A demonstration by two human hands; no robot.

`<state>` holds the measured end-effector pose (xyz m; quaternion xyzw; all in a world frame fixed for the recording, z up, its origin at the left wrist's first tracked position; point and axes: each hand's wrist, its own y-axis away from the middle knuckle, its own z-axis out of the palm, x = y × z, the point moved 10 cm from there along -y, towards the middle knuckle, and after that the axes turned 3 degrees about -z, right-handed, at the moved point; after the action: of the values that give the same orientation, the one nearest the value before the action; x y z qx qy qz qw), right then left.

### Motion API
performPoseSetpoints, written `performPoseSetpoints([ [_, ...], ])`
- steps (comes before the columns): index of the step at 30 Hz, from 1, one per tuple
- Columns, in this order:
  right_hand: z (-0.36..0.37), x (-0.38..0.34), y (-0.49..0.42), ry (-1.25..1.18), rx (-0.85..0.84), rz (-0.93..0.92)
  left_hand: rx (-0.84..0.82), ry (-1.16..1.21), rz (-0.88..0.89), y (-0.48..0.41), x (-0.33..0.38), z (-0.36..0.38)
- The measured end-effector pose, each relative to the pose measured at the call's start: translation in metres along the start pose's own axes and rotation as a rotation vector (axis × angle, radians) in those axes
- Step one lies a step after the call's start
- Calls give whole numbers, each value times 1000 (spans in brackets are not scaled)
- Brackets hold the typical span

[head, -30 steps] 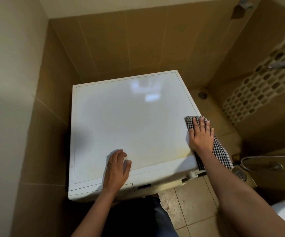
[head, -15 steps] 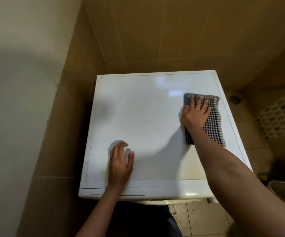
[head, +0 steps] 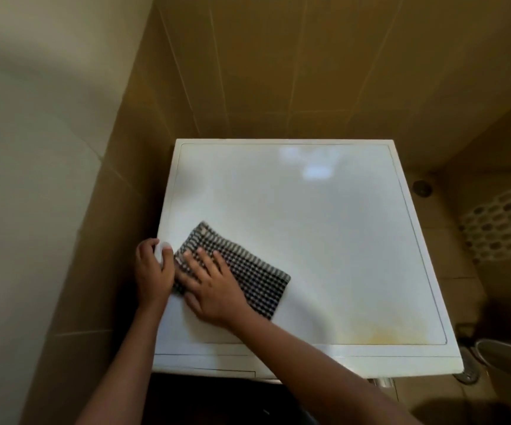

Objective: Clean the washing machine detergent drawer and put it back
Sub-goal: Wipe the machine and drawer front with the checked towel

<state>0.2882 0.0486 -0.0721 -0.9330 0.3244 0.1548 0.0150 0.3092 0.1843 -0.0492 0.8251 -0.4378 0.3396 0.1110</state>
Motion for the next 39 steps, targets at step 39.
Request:
performPoseSetpoints([
  [39,-5,7,-104,42,-18,147,12,514,-354,10,-43,-17],
])
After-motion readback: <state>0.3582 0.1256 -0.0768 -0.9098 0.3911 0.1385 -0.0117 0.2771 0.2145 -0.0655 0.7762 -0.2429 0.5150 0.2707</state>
